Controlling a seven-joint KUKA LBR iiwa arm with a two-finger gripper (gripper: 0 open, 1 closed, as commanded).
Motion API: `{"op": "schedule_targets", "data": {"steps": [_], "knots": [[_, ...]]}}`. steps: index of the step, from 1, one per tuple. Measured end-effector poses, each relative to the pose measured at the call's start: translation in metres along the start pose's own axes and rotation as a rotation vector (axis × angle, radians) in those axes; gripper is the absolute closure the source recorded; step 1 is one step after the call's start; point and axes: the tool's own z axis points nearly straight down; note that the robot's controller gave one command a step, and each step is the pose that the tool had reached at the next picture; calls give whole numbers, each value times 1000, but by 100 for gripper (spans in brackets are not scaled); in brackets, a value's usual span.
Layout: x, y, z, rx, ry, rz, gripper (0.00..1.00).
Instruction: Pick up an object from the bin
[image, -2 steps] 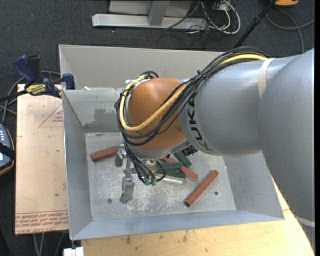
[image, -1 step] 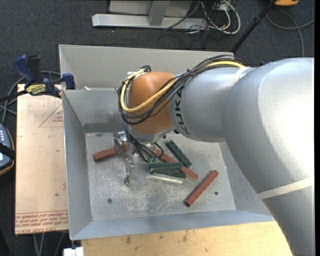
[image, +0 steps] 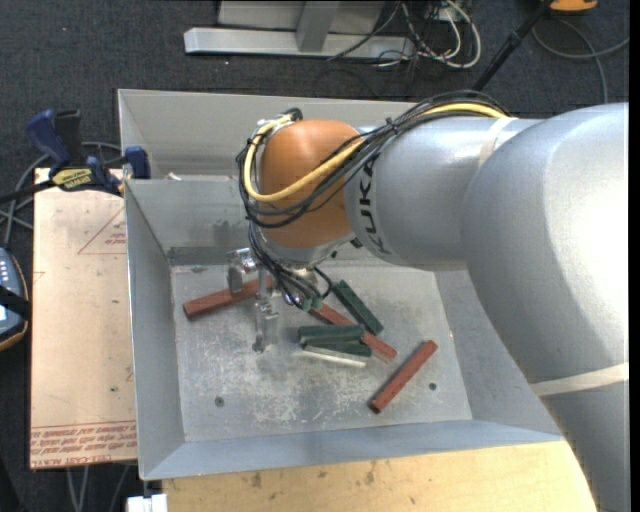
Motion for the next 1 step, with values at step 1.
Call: {"op": "schedule_targets", "data": {"steps": [1], "knots": [[-25, 9, 2, -1, 2, -111, 0]]}}
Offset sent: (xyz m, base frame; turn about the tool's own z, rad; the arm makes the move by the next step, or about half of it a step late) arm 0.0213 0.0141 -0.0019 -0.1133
